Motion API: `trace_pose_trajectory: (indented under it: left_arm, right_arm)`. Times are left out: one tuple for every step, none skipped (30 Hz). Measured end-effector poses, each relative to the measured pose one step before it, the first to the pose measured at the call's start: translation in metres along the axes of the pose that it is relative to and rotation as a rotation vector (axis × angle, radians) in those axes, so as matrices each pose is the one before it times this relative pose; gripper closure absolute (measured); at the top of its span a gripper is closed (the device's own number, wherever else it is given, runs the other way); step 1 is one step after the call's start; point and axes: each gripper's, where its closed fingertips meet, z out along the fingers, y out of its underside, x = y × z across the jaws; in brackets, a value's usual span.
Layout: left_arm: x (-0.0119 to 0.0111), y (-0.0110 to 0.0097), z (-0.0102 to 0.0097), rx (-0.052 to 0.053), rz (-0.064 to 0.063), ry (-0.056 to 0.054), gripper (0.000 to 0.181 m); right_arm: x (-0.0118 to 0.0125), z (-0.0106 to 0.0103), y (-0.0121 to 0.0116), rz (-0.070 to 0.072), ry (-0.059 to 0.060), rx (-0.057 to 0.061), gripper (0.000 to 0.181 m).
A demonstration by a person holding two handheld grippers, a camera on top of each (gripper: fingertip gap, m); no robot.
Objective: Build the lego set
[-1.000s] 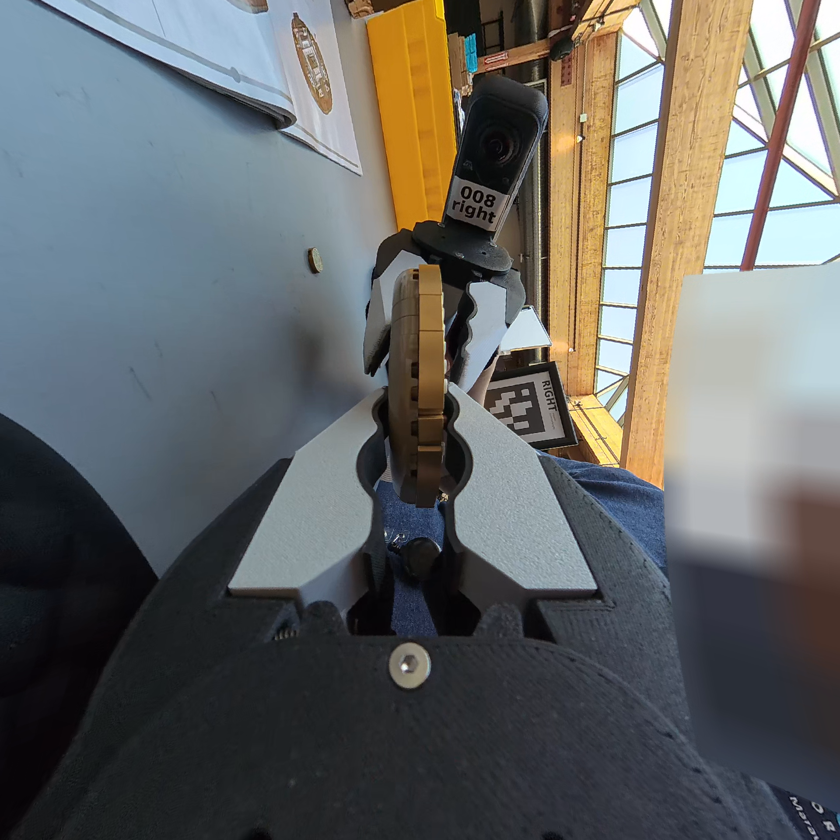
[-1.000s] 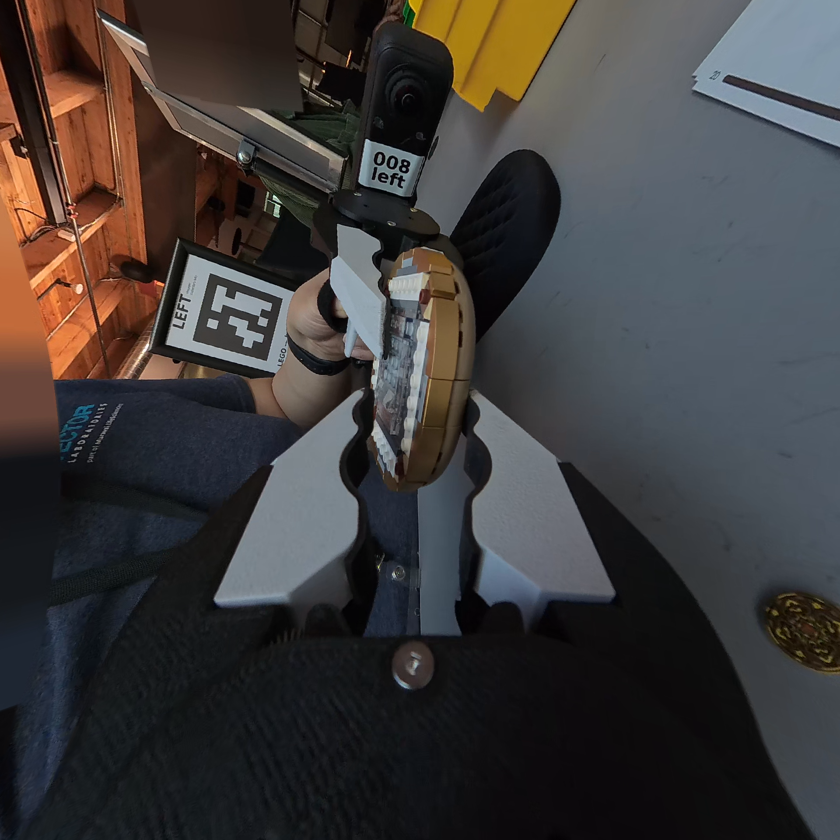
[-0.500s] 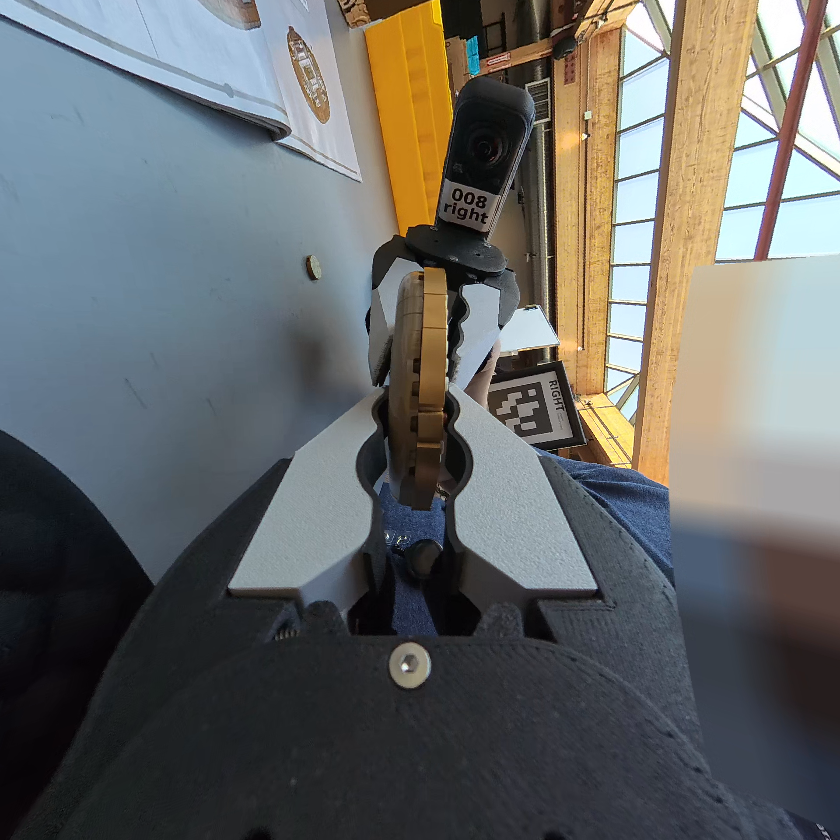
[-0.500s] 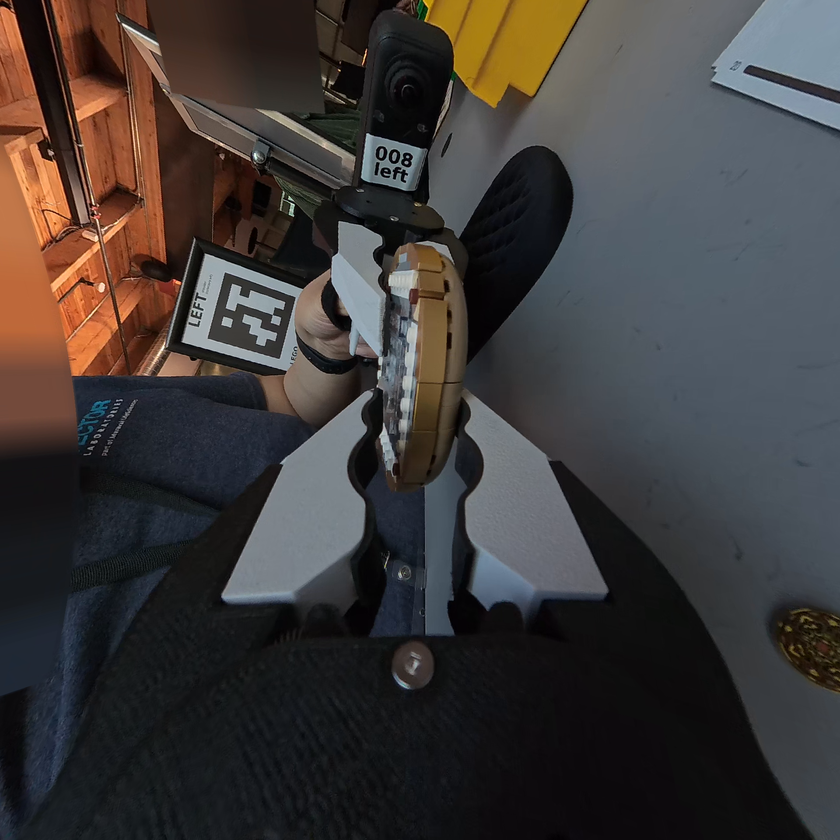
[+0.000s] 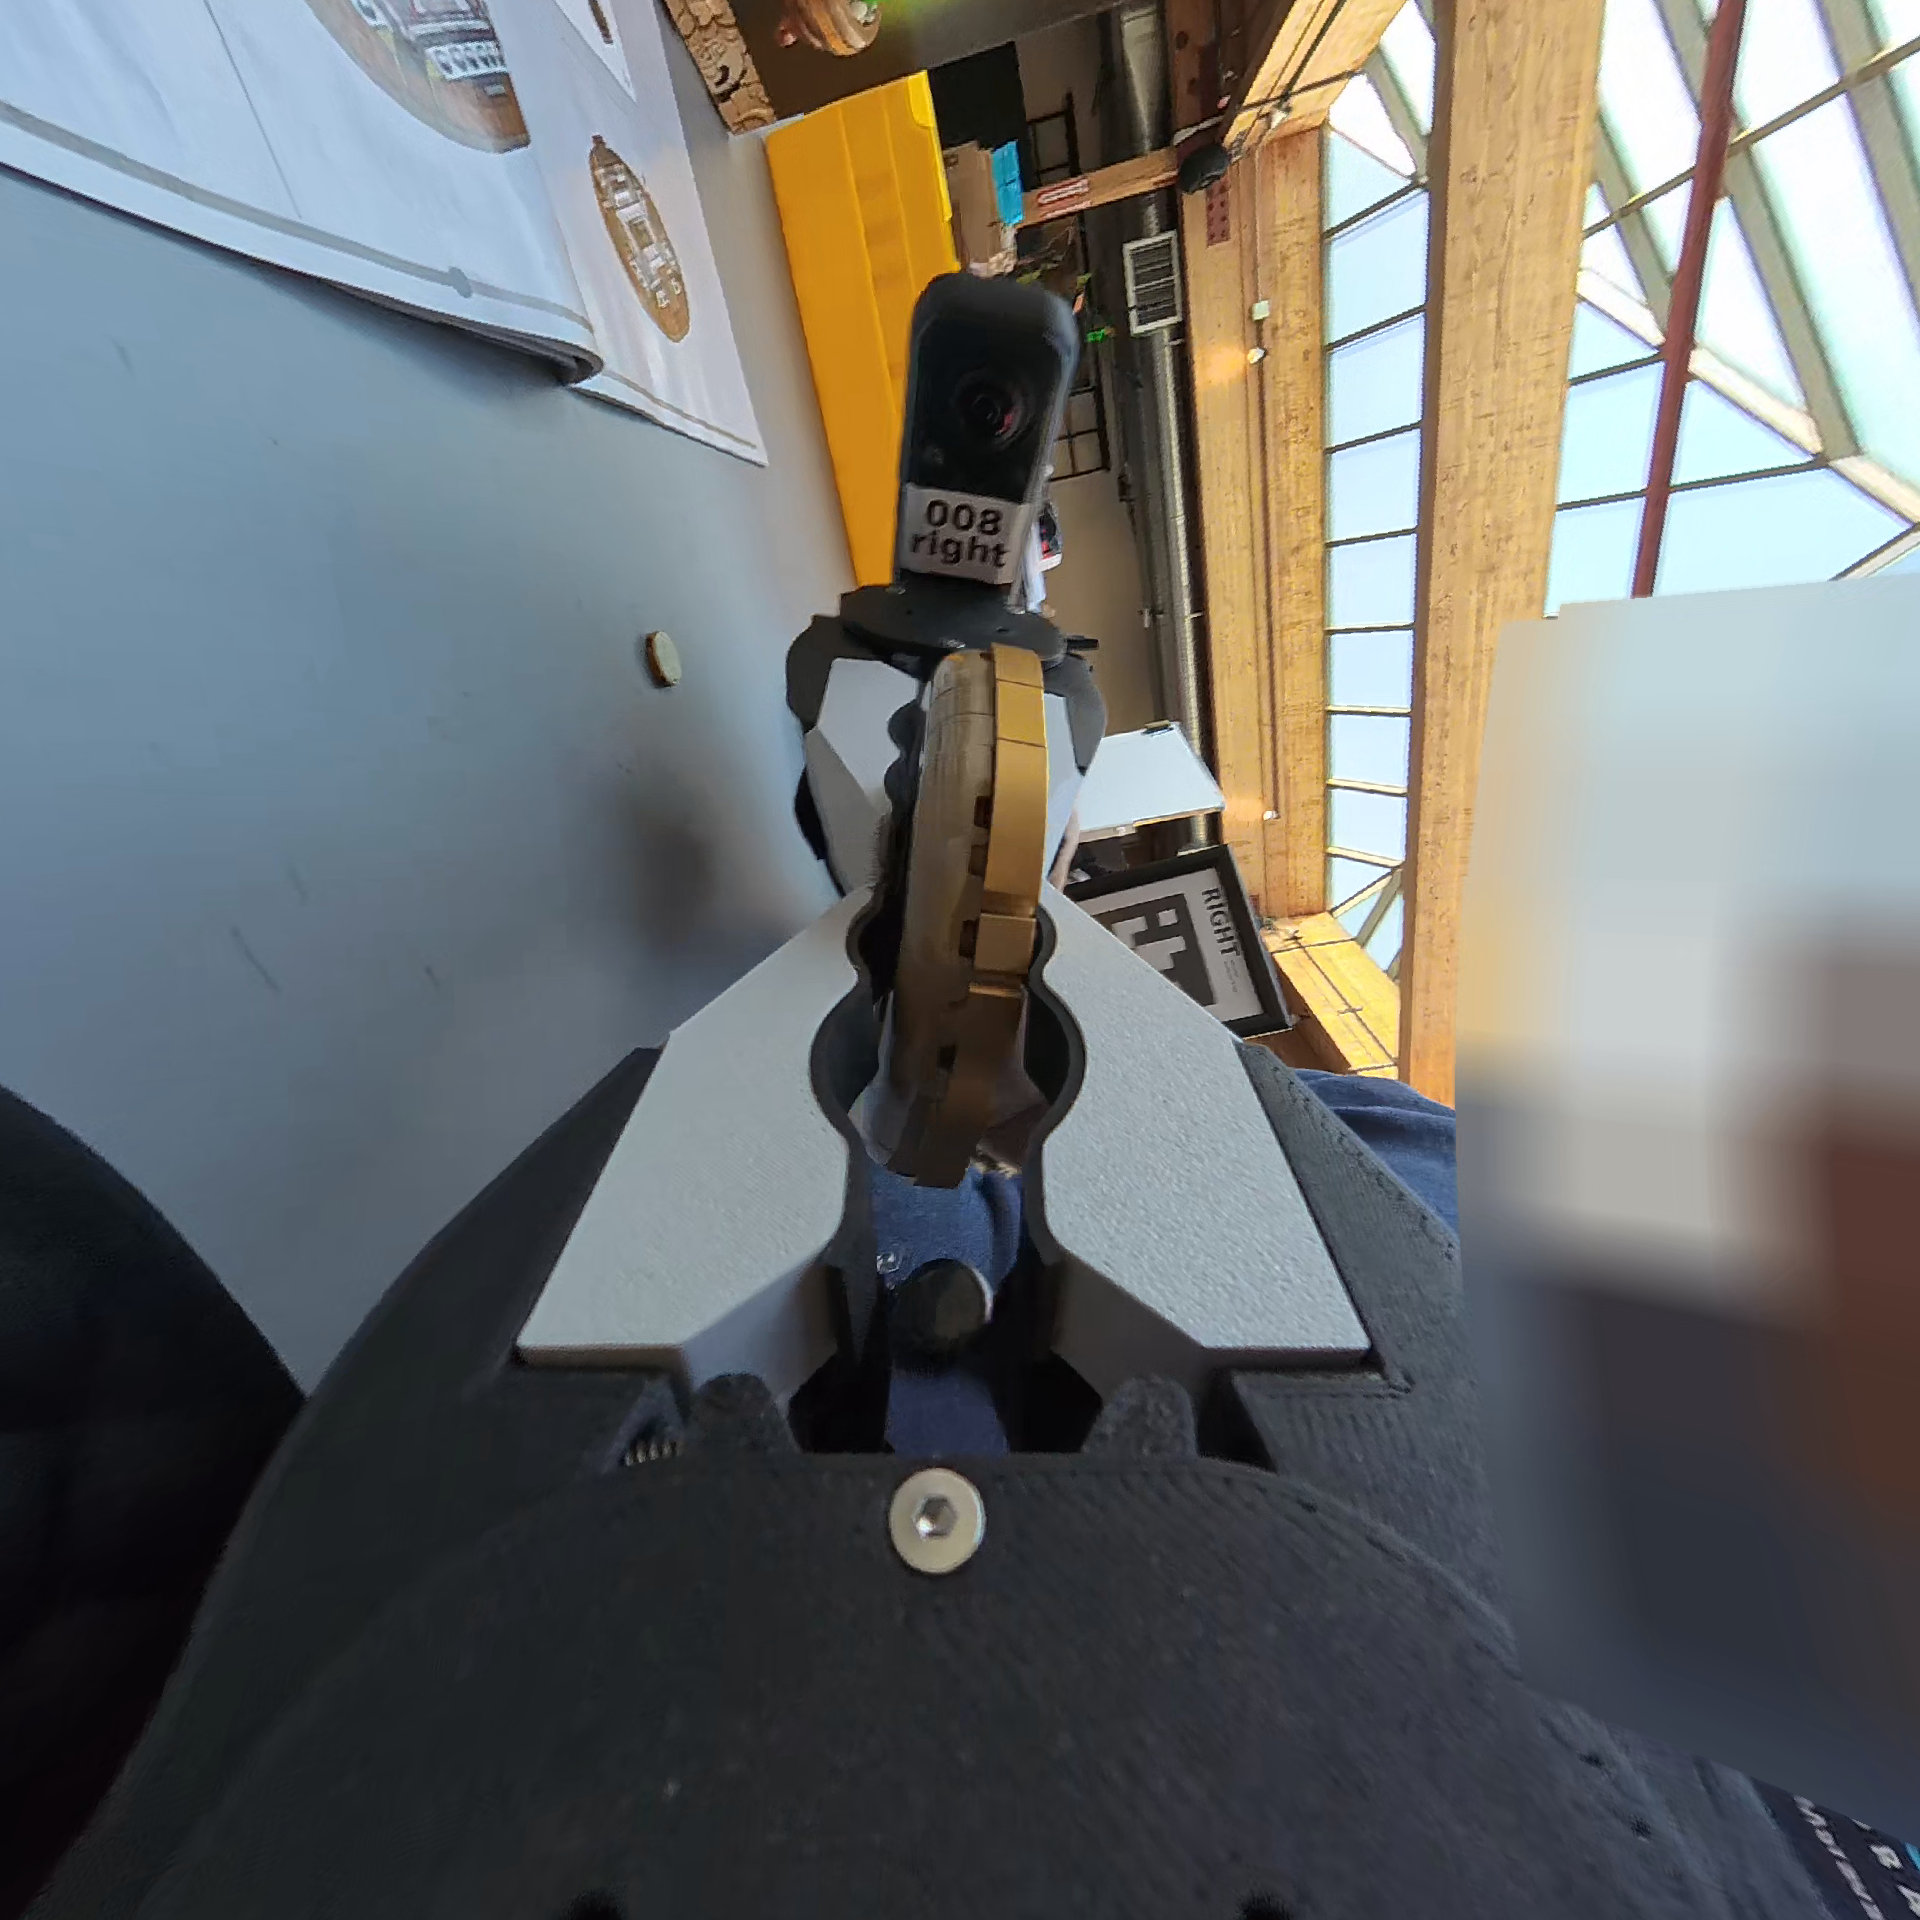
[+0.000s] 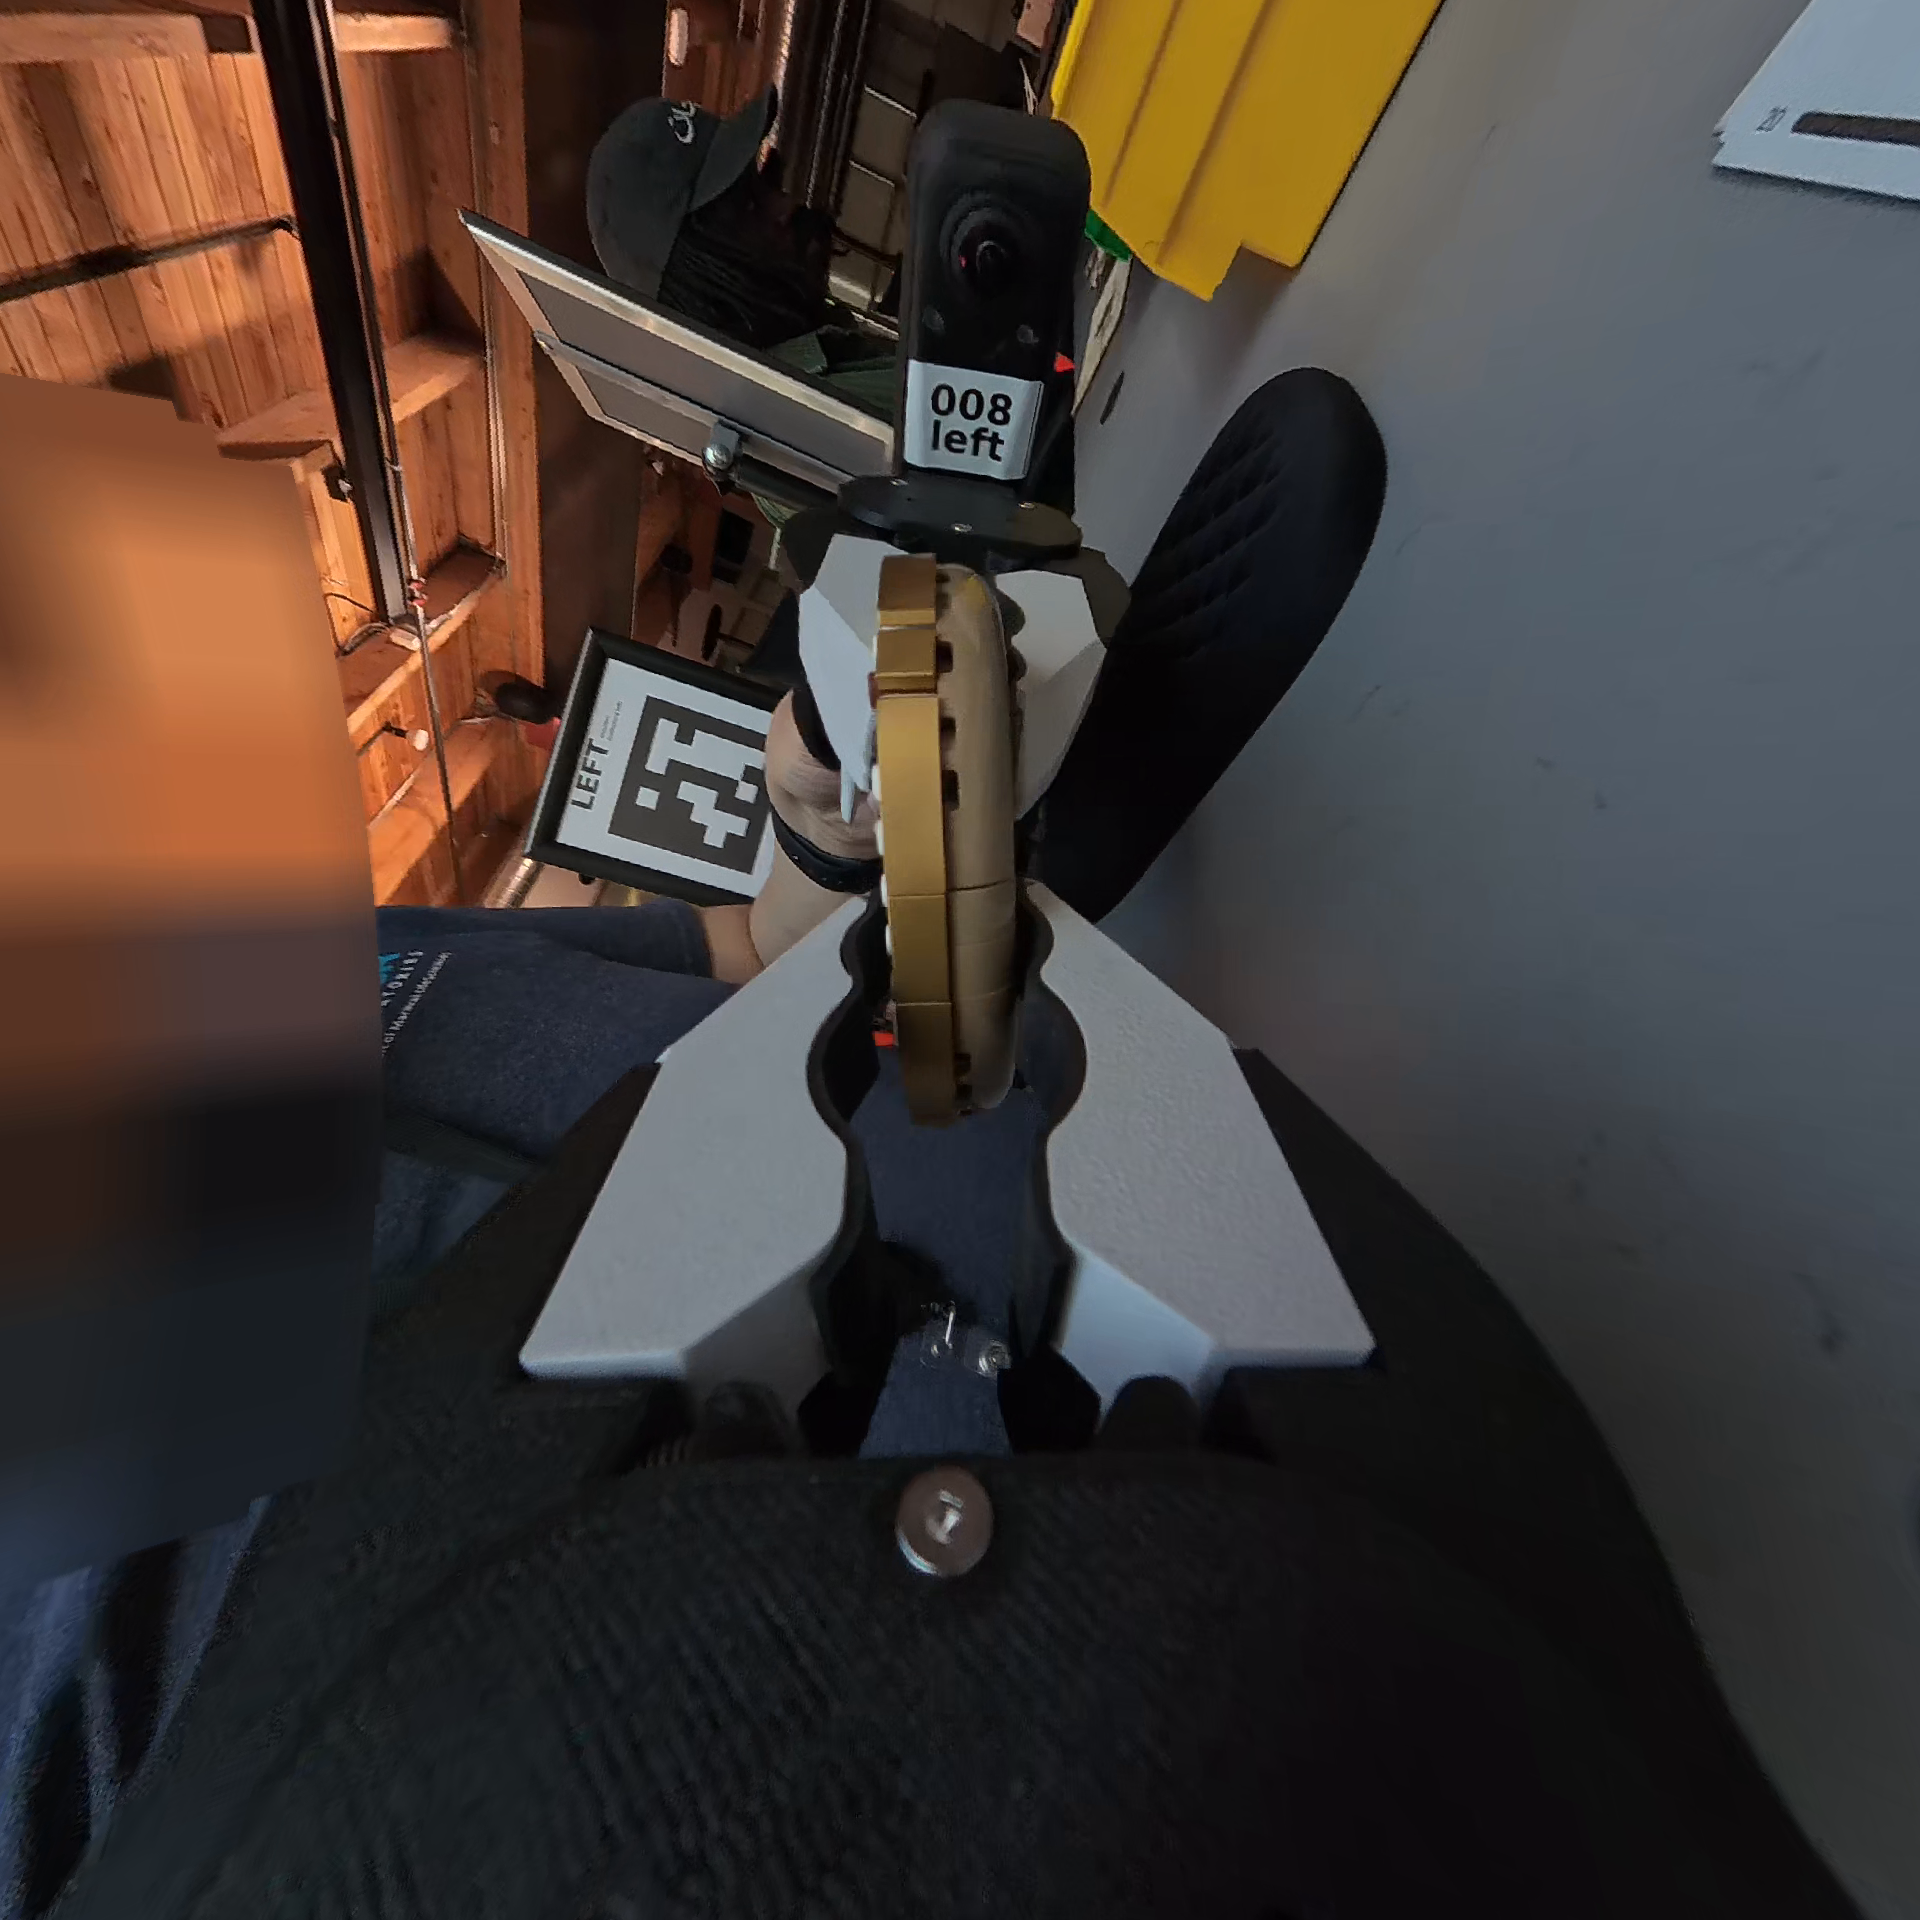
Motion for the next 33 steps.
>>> trace_pose_trajectory:
  left_arm:
    - [0.00380,-0.00152,-0.00016,0.0108,-0.0149,0.0321,0.159]
    - [0.00294,-0.00119,-0.00013,0.0092,-0.0081,0.0247,0.157]
    - [0.00196,-0.00067,-0.00024,0.0065,0.0047,0.0129,0.156]
    - [0.00084,0.00025,-0.00020,0.0021,0.0138,-0.0011,0.154]
    - [-0.00069,0.00088,-0.00026,0.0006,0.0153,-0.0142,0.149]
    - [-0.00149,0.00120,-0.00004,-0.0007,0.0154,-0.0208,0.145]
    - [-0.00117,0.00210,0.00055,-0.0049,0.0157,-0.0196,0.141]
    - [-0.00068,0.00321,0.00112,-0.0128,0.0117,-0.0148,0.141]
    - [-0.00100,0.00369,0.00150,-0.0178,0.0044,-0.0142,0.141]
    - [-0.00067,0.00203,0.00142,-0.0095,0.0049,-0.0102,0.143]
    - [-0.00015,-0.00043,0.00075,0.0056,0.0055,-0.0029,0.152]
    - [-0.00268,-0.00027,0.00025,0.0015,0.0013,-0.0155,0.159]
    - [-0.00096,-0.00034,0.00002,-0.0023,0.0056,-0.0028,0.160]
    - [-0.00092,-0.00085,-0.00009,0.0023,-0.0004,-0.0048,0.160]
    - [-0.00073,-0.00002,0.00010,-0.0008,0.0014,-0.0036,0.161]
    - [-0.00005,0.00036,0.00021,-0.0037,0.0005,0.0007,0.160]
    - [-0.00005,0.00047,0.00015,-0.0037,-0.0038,0.0021,0.160]
    - [0.00014,0.00081,0.00010,-0.0049,-0.0037,0.0024,0.160]
    - [0.00048,0.00118,0.00014,-0.0075,0.0012,0.0027,0.160]
    - [0.00019,0.00121,0.00019,-0.0084,0.0077,-0.0019,0.160]
    - [0.00030,0.00066,-0.00009,-0.0045,0.0124,-0.0060,0.161]
    - [0.00055,0.00038,-0.00009,-0.0042,0.0141,-0.0059,0.161]
    - [0.00056,-0.00024,-0.00012,-0.0025,0.0131,-0.0062,0.161]
    - [0.00079,-0.00112,-0.00045,0.0034,0.0049,-0.0005,0.161]
    - [0.00114,-0.00121,-0.00031,0.0039,-0.0048,0.0062,0.161]
    - [0.00126,-0.00126,-0.00023,0.0061,-0.0063,0.0103,0.161]
    - [0.00107,-0.00147,-0.00020,0.0097,-0.0052,0.0125,0.160]
    - [0.00093,-0.00159,-0.00006,0.0133,-0.0086,0.0150,0.160]
    - [0.00092,-0.00136,0.00000,0.0126,-0.0114,0.0189,0.160]
    - [0.00101,-0.00047,0.00029,0.0078,-0.0122,0.0206,0.160]
    - [0.00049,-0.00018,0.00065,0.0038,-0.0129,0.0171,0.160]
    - [-0.00006,0.00060,0.00079,-0.0020,-0.0072,0.0088,0.160]
    - [0.00002,-0.00002,0.00068,-0.0011,0.0045,0.0007,0.161]
  right_arm:
    - [-0.00300,-0.00047,-0.00183,0.0262,-0.0316,0.0207,0.160]
    - [-0.00211,-0.00048,-0.00158,0.0252,-0.0266,0.0196,0.160]
    - [-0.00134,-0.00016,-0.00110,0.0201,-0.0209,0.0171,0.160]
    - [-0.00061,-0.00015,-0.00102,0.0192,-0.0151,0.0170,0.160]
    - [0.00019,-0.00030,-0.00137,0.0158,-0.0101,0.0195,0.159]
    - [0.00063,-0.00051,-0.00176,0.0143,-0.0070,0.0208,0.160]
    - [0.00136,-0.00084,-0.00220,0.0127,-0.0013,0.0217,0.160]
    - [0.00142,-0.00072,-0.00205,0.0073,0.0019,0.0191,0.160]
    - [0.00106,-0.00039,-0.00137,0.0029,0.0023,0.0112,0.160]
    - [0.00074,0.00000,-0.00050,-0.0008,0.0022,0.0038,0.160]
    - [0.00033,0.00051,0.00029,-0.0037,0.0021,-0.0022,0.159]
    - [-0.00075,0.00077,0.00011,-0.0041,-0.0023,-0.0011,0.159]
    - [0.00025,0.00018,-0.00085,-0.0016,0.0048,0.0058,0.159]
    - [0.00078,-0.00015,-0.00089,-0.0082,0.0093,0.0059,0.159]
    - [0.00040,-0.00009,-0.00020,-0.0064,0.0064,0.0011,0.159]
    - [-0.00029,-0.00019,-0.00015,-0.0025,0.0012,0.0005,0.159]
    - [-0.00035,-0.00007,0.00010,0.0000,-0.0002,-0.0004,0.159]
    - [-0.00051,-0.00002,0.00064,0.0001,-0.0005,-0.0033,0.159]
    - [-0.00056,-0.00008,0.00077,-0.0013,0.0002,-0.0057,0.159]
    - [-0.00039,-0.00006,0.00088,0.0005,0.0016,-0.0065,0.159]
    - [-0.00030,0.00010,0.00056,-0.0006,0.0017,-0.0042,0.159]
    - [-0.00064,0.00017,0.00012,0.0008,-0.0015,-0.0012,0.159]
    - [-0.00054,0.00019,-0.00034,0.0043,-0.0022,0.0008,0.159]
    - [-0.00100,0.00025,-0.00079,0.0005,-0.0040,0.0027,0.159]
    - [-0.00113,0.00028,-0.00081,-0.0016,-0.0043,0.0006,0.159]
    - [-0.00125,0.00024,-0.00103,-0.0042,-0.0027,-0.0001,0.159]
    - [-0.00120,0.00004,-0.00130,-0.0067,0.0014,0.0004,0.159]
    - [-0.00095,0.00015,-0.00154,-0.0082,0.0052,0.0013,0.159]
    - [-0.00098,0.00016,-0.00147,-0.0089,0.0060,0.0010,0.159]
    - [-0.00105,0.00013,-0.00164,-0.0091,0.0062,0.0020,0.159]
    - [-0.00084,0.00028,-0.00119,-0.0094,0.0074,-0.0005,0.159]
    - [-0.00015,0.00029,-0.00102,-0.0121,0.0119,-0.0008,0.159]
    - [0.00002,-0.00002,-0.00068,-0.0128,0.0139,-0.0045,0.159]
